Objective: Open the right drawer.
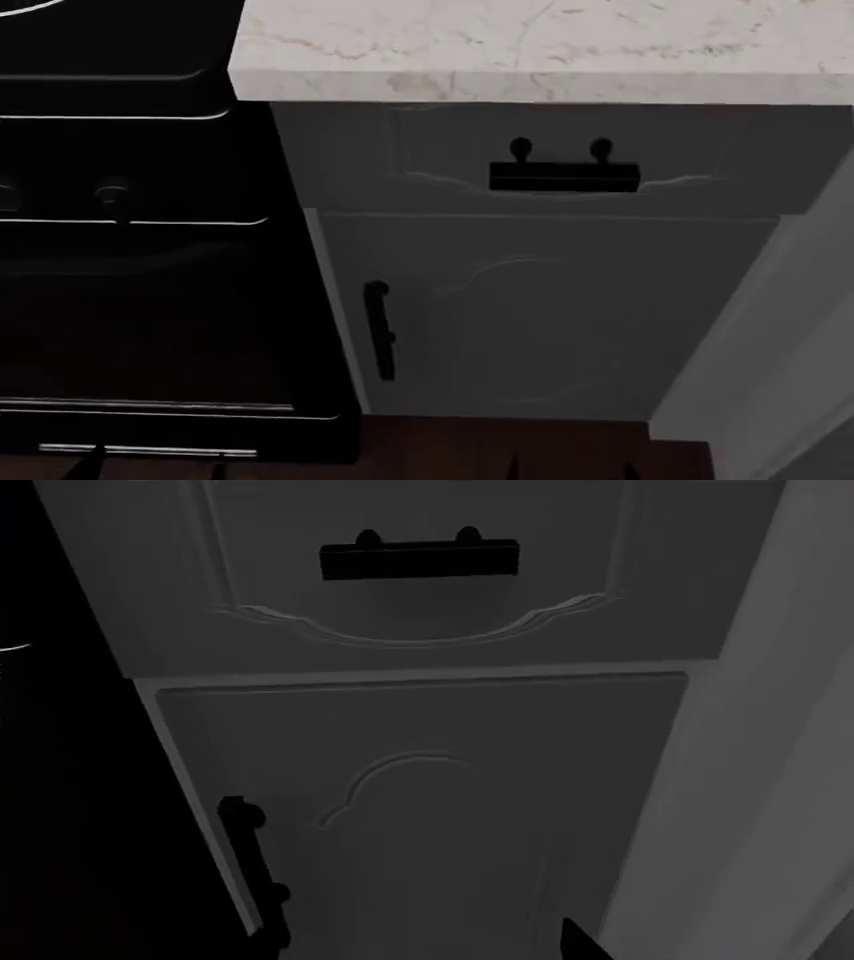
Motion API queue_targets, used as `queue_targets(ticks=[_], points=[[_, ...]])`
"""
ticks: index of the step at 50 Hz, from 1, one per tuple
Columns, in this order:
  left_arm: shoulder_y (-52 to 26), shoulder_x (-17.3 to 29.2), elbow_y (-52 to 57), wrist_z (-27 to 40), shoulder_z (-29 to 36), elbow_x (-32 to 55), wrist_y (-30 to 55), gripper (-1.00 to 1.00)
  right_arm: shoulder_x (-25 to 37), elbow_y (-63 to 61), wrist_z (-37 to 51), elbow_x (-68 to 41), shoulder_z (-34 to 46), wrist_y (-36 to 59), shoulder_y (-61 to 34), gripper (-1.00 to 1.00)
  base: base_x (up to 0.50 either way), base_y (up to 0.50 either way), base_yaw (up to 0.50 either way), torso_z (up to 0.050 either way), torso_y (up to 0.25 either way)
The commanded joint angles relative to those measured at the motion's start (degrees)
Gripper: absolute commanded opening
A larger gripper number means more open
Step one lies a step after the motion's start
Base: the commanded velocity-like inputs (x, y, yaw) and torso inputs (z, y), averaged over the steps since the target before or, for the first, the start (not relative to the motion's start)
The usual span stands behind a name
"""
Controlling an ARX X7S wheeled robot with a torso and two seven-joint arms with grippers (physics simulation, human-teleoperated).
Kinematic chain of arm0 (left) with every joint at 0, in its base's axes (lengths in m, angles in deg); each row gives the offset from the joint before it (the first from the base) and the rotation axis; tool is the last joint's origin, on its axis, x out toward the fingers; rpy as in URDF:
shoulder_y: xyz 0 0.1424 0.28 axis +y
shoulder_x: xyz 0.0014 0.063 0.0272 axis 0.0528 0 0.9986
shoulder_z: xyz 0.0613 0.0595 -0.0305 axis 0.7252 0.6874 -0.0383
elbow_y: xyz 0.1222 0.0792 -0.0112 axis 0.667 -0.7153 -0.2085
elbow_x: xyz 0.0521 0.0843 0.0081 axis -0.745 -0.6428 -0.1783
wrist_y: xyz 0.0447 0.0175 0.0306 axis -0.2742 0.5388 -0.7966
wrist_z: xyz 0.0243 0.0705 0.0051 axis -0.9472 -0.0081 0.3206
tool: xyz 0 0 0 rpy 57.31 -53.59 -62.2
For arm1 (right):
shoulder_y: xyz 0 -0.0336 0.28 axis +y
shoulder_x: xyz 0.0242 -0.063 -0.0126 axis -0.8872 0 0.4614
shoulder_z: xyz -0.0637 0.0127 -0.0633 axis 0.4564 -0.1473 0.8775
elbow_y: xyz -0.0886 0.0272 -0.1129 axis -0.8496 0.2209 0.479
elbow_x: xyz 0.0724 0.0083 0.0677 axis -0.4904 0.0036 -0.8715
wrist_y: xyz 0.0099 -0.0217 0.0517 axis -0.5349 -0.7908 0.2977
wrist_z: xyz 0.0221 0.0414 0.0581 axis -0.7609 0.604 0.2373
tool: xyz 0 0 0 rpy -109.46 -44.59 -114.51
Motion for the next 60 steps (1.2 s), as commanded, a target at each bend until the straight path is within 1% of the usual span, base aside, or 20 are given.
queue_targets(ticks=[1,8,17,31,60], points=[[0.02,0.19,0.09,0.15,0.02,0.86,-0.31,1.0,0.23,0.38,0.18,-0.32,0.31,-0.44,-0.08,1.0,0.0,0.0,0.0,0.0,0.0],[0.06,0.06,0.67,0.29,-0.44,2.51,0.2,1.0,0.46,-0.45,-0.83,-0.99,0.87,-2.02,0.2,1.0,0.0,0.0,0.0,0.0,0.0],[0.02,0.23,0.58,0.49,-0.2,2.69,-0.07,1.0,0.75,-1.5,0.32,-1.41,0.61,-0.71,0.31,1.0,0.0,0.0,0.0,0.0,0.0],[-0.09,0.51,0.17,0.81,0.18,2.78,-0.56,1.0,1.16,-1.98,0.09,-2.01,1.2,-1.19,0.53,1.0,0.0,0.0,0.0,0.0,0.0],[-0.19,1.13,0.33,1.43,0.9,3.47,-0.47,1.0,1.57,-0.95,0.55,-2.72,1.95,-1.6,0.15,1.0,0.18,0.0,0.0,0.0,0.0]])
